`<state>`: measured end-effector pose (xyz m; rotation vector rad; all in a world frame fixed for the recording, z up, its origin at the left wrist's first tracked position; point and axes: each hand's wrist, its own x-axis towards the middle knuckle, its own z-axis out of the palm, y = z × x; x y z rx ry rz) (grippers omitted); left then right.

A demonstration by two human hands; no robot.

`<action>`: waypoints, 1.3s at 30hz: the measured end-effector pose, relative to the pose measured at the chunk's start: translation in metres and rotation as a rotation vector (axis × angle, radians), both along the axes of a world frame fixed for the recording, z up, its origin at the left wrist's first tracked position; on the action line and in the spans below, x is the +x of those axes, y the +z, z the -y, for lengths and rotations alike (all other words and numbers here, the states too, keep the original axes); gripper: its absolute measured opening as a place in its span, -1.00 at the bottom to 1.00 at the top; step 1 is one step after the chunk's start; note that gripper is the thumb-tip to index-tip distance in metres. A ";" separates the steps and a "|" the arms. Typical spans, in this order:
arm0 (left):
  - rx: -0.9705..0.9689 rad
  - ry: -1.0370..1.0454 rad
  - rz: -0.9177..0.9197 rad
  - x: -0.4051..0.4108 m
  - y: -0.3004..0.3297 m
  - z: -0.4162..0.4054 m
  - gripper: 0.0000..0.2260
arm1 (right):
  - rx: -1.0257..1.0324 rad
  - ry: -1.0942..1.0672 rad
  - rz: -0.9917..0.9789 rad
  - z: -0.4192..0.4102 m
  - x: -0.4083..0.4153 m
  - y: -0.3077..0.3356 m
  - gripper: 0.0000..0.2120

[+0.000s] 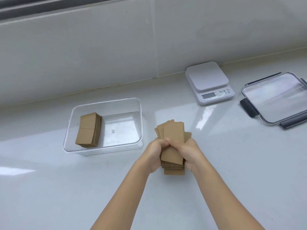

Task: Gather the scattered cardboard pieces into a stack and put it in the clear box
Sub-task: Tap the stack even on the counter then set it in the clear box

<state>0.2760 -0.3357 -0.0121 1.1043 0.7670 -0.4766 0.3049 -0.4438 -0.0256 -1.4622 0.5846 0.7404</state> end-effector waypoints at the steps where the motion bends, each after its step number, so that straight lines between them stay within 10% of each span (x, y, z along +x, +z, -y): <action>1: 0.001 -0.012 -0.001 -0.005 0.000 -0.001 -0.70 | 0.033 0.015 -0.007 0.004 -0.004 0.001 -0.37; 4: 0.021 -0.070 0.061 -0.028 0.005 -0.005 -0.66 | 0.101 0.090 0.010 0.009 -0.029 0.008 -0.66; 9: 0.061 -0.207 0.185 -0.079 0.018 -0.024 -0.41 | 0.125 0.212 0.119 0.001 -0.072 0.021 -0.19; 12: 0.129 -0.296 0.302 -0.106 0.035 -0.054 -0.38 | 0.107 0.278 0.241 -0.014 -0.094 0.040 -0.25; 21: 0.838 -0.323 0.570 -0.188 0.062 -0.135 -0.24 | -0.842 1.277 1.279 -0.103 -0.130 0.086 -0.49; 32: 1.040 -0.289 0.559 -0.203 -0.025 -0.135 -0.44 | -1.076 1.468 1.167 -0.153 -0.151 0.016 -0.58; 39: 1.651 -0.650 0.440 -0.193 -0.036 -0.136 -0.36 | -1.061 1.446 1.234 -0.160 -0.147 0.012 -0.60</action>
